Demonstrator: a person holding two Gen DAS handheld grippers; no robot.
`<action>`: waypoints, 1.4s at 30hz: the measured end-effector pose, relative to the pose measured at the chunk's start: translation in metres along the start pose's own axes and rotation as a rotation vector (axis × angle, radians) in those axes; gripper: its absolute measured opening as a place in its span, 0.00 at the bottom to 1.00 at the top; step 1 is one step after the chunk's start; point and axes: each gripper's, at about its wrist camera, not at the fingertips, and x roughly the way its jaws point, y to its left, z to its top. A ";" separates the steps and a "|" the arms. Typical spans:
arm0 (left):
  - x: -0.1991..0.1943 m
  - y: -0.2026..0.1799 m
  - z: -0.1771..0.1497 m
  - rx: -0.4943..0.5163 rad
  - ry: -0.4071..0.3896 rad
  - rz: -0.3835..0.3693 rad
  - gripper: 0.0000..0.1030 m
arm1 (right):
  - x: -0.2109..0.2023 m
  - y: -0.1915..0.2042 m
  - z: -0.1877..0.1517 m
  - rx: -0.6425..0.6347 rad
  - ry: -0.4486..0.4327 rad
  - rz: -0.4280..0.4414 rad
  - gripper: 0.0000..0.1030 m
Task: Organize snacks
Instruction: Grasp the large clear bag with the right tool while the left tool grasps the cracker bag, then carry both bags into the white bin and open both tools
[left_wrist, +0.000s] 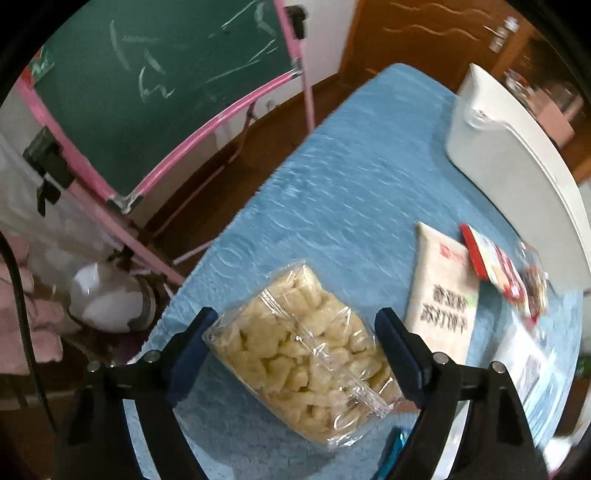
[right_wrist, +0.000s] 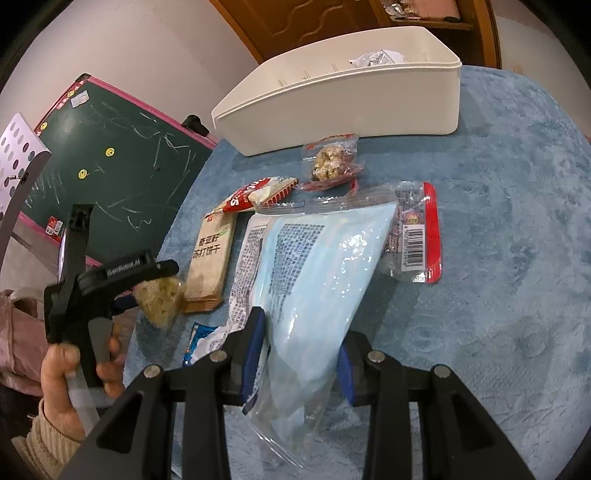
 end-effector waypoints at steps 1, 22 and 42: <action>-0.004 -0.003 -0.005 0.026 -0.012 0.001 0.83 | -0.001 0.001 0.000 0.000 -0.004 0.001 0.33; -0.148 -0.063 -0.086 0.411 -0.389 0.025 0.82 | -0.094 0.039 -0.027 -0.146 -0.231 -0.075 0.25; -0.208 -0.133 -0.038 0.604 -0.539 -0.016 0.82 | -0.172 0.044 0.044 -0.216 -0.509 -0.166 0.24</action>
